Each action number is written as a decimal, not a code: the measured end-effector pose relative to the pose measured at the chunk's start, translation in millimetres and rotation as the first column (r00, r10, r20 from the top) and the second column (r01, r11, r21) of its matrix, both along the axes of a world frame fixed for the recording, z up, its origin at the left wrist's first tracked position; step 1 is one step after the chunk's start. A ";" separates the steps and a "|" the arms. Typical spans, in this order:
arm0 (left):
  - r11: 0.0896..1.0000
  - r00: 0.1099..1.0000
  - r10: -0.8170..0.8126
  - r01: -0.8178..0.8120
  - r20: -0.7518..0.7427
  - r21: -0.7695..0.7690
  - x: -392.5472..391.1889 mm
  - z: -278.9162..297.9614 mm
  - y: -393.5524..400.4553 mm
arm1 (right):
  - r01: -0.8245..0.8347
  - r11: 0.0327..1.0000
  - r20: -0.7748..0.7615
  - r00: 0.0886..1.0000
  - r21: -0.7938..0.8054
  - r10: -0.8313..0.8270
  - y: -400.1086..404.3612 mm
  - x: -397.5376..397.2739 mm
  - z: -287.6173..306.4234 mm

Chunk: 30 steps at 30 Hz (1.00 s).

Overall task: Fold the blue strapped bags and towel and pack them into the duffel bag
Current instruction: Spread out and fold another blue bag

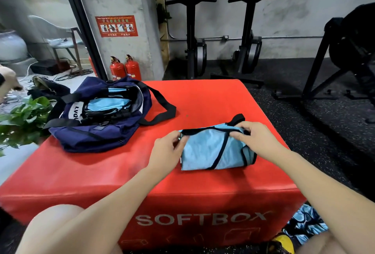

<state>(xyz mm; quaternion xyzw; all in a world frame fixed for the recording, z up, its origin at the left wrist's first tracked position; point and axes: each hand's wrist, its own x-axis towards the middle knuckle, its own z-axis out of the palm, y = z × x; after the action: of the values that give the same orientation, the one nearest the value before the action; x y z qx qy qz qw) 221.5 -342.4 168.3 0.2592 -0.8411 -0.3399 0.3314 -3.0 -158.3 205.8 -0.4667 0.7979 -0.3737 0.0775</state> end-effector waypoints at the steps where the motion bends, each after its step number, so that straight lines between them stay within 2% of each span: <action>1: 0.999 0.999 0.043 -0.043 0.011 0.007 -7.5 0.9 -7.2 | 0.015 1.000 -0.012 1.000 0.017 -0.014 -10.2 -5.4 1.0; 10: 0.977 0.939 0.197 -0.212 0.281 0.020 -59.3 -14.5 -63.6 | -0.013 0.970 0.036 0.999 0.241 0.004 -81.0 -57.4 -12.3; 14: 0.965 0.860 0.242 -0.260 0.450 -0.023 -64.6 -21.7 -75.0 | -0.042 0.957 -0.002 0.999 0.286 0.045 -92.4 -64.2 -21.6; 17: 0.964 0.794 0.260 -0.248 0.550 -0.098 -64.8 -23.6 -82.9 | -0.054 0.949 0.063 0.997 0.312 0.036 -97.0 -68.2 -16.9; 20: 0.963 0.770 0.268 -0.235 0.579 -0.133 -64.2 -18.8 -84.6 | -0.114 0.895 0.128 0.990 0.432 0.064 -93.3 -69.6 -8.1; 23: 0.946 0.837 0.309 -0.221 0.451 -0.239 -65.6 -13.8 -74.9 | -0.091 0.898 0.072 0.995 0.431 0.067 -86.4 -69.0 -12.3; 24: 0.944 0.892 0.268 -0.169 0.363 -0.282 -67.1 -14.2 -69.6 | -0.075 0.919 0.061 0.997 0.386 0.056 -84.7 -68.4 -14.8; 26: 0.936 0.966 0.018 0.073 0.257 -0.343 -71.4 -18.2 -56.9 | -0.057 0.958 0.085 0.996 0.280 0.034 -83.1 -68.8 -20.2; 28: 0.868 0.906 -0.255 0.369 0.338 -0.333 -75.9 -28.3 -45.8 | -0.023 0.982 0.086 0.996 0.189 0.007 -83.0 -69.0 -25.3; 30: 0.820 0.787 -0.330 0.512 0.521 -0.254 -76.7 -35.5 -35.2 | 0.041 0.993 -0.004 0.999 0.107 -0.041 -81.2 -67.6 -28.3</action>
<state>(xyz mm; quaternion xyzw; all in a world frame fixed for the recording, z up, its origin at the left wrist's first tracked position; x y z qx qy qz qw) 144.7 -377.6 132.7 0.0631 -0.9807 -0.1652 0.0831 -70.6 -239.5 177.5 -0.4456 0.8262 -0.3316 0.0941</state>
